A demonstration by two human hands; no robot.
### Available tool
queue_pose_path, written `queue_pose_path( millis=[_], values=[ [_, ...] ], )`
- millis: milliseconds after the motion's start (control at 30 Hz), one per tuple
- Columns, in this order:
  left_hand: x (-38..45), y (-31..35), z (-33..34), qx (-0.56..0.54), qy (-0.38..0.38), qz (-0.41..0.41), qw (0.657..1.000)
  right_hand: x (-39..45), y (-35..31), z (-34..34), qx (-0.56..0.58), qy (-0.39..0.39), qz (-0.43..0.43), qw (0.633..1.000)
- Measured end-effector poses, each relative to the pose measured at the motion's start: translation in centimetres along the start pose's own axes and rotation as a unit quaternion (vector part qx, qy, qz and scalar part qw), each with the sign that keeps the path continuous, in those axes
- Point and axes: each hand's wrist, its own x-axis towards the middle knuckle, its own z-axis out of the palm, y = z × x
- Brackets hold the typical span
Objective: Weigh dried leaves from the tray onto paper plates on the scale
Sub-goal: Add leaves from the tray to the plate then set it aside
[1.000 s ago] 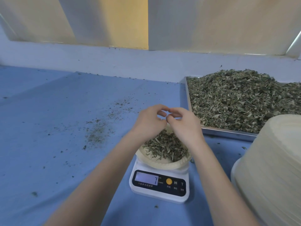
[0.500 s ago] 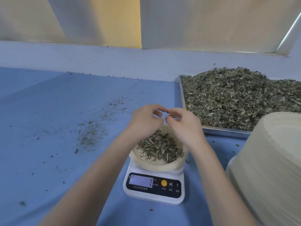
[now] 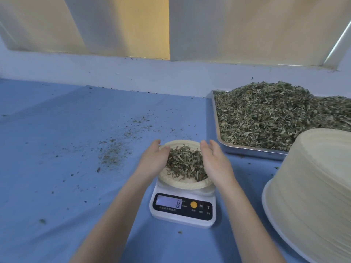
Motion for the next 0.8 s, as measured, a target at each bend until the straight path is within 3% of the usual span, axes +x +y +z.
queue_pose_path(
  millis=[200,367,567,700,800],
  values=[
    [1.5,1.9,-1.9,-0.055,0.068,0.018,0.996,0.8,-2.6,-0.5,0.090,0.052,-0.014,0.995],
    [5.1,4.5,-3.7,-0.158,0.122,0.027,0.979,4.0,-5.0,-1.1,0.223,0.084,0.040,0.970],
    [11.9,7.8,-3.8,-0.174,0.160,0.042,0.971,9.1,-6.6,-1.2,0.197,0.060,0.108,0.973],
    [16.7,9.0,-2.7,-0.173,0.154,0.035,0.972,13.8,-6.8,-0.9,0.354,0.057,0.142,0.923],
    [20.6,9.4,-1.9,-0.177,0.115,0.005,0.978,17.9,-6.6,-0.1,0.410,0.088,0.160,0.894]
  ],
)
